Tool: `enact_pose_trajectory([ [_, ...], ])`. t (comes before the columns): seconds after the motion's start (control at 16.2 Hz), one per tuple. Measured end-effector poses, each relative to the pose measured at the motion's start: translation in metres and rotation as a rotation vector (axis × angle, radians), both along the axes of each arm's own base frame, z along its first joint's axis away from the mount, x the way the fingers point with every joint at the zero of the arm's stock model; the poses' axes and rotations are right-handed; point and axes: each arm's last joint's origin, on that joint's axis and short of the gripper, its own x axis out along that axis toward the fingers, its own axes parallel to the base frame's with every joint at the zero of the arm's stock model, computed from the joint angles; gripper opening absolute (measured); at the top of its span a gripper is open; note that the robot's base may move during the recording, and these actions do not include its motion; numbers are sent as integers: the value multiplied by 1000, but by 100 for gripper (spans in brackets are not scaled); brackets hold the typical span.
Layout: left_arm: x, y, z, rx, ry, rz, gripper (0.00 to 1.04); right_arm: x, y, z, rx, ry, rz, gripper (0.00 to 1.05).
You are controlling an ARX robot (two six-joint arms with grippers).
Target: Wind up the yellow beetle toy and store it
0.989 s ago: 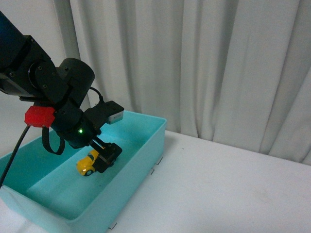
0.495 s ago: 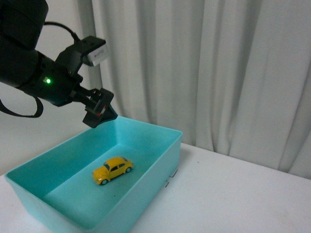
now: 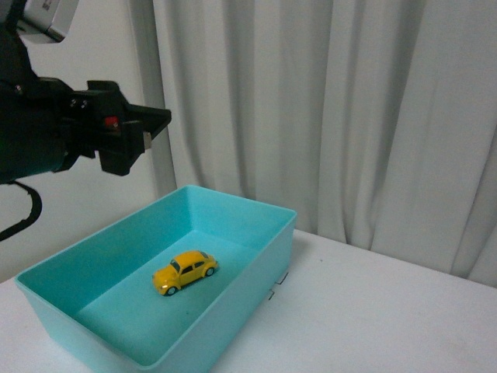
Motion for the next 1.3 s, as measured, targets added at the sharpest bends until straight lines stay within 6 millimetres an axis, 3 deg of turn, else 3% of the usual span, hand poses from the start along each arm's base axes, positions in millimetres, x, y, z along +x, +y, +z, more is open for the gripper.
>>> enact_pose_trajectory([
  [0.19,-16,-11,-11,-18,-23,1,2,0,0,0,0,0,1,98],
  [0.68,-44,-33,-37,-17,-13,-17,2,0,0,0,0,0,1,98],
  [1.11,-60,-31,-53,-18,-16,5,2,0,0,0,0,0,1,98],
  [1.3,-66,-31,-51,-18,-35,5,2,0,0,0,0,-1,0,98],
])
